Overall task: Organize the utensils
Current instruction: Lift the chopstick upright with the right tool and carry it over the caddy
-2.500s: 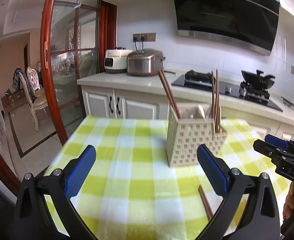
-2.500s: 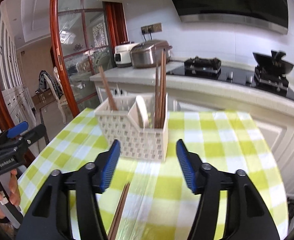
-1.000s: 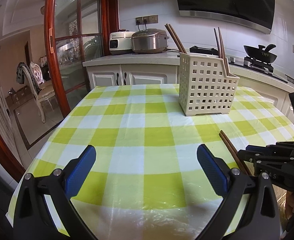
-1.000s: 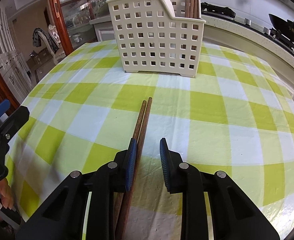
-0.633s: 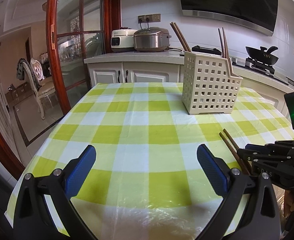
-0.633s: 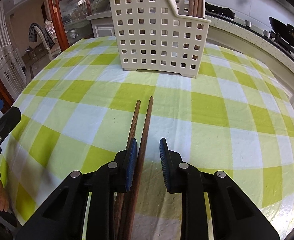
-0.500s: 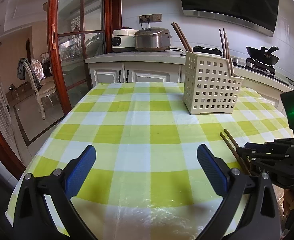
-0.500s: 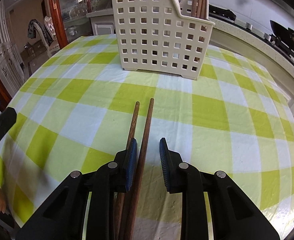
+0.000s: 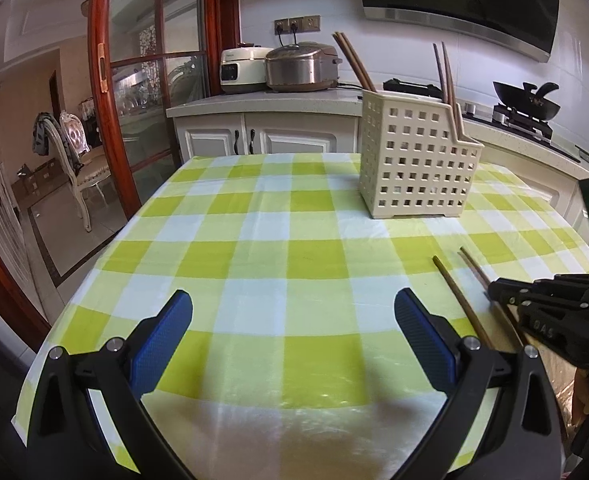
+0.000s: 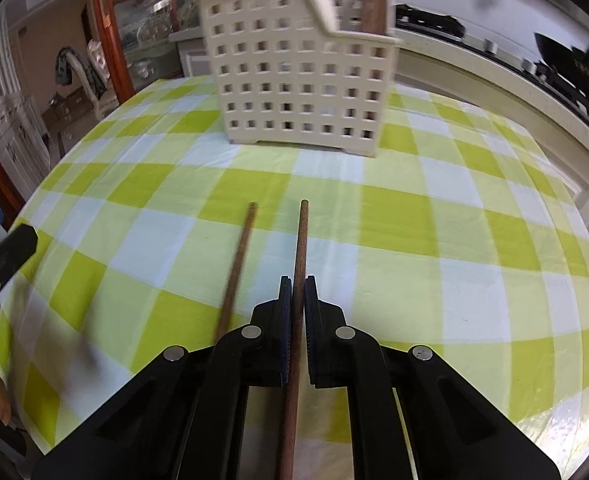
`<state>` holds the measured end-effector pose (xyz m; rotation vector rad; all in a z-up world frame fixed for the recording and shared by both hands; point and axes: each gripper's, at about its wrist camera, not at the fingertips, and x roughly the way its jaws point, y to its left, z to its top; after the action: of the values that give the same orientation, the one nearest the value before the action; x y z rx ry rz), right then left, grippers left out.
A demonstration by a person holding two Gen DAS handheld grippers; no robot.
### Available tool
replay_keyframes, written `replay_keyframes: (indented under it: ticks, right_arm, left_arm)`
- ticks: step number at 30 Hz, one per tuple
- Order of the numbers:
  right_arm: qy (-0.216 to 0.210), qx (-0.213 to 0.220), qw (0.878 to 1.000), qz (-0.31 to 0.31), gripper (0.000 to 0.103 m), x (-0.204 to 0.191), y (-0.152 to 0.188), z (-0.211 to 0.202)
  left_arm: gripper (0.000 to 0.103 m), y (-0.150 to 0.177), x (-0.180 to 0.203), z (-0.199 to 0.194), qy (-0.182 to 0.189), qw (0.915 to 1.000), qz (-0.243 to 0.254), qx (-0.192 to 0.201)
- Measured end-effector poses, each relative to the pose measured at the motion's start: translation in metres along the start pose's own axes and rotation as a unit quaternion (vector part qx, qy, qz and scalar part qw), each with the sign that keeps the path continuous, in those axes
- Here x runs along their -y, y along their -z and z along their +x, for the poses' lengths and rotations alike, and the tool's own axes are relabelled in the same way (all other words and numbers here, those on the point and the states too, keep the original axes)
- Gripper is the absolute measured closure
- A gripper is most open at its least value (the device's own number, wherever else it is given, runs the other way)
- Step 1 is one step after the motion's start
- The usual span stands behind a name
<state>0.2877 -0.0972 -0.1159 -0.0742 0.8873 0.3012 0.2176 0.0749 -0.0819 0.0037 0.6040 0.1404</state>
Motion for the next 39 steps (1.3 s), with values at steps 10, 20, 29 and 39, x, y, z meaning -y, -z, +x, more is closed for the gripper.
replay_keyframes:
  ticks: [10,20,29,39]
  right_arm:
    - [-0.013,0.042,0.998,0.042,0.096,0.048,0.002,-0.032]
    - [-0.024,0.054,0.996,0.064,0.096,0.088,0.015,-0.042]
    - [-0.034,0.059,0.995,0.076,0.096,0.108,0.024,-0.048]
    - [-0.045,0.06,0.994,0.081,0.096,0.112,0.026,-0.046]
  left_arm:
    - [0.005,-0.006,0.054,0.011,0.048,0.9979,0.016,-0.039]
    - [0.03,-0.002,0.108,0.038,0.077,0.9923,0.018,-0.095]
    - [0.054,0.002,0.143,0.059,0.081,0.9875,0.044,-0.128]
    - [0.063,0.005,0.144,0.064,0.07,0.9869,0.044,-0.138]
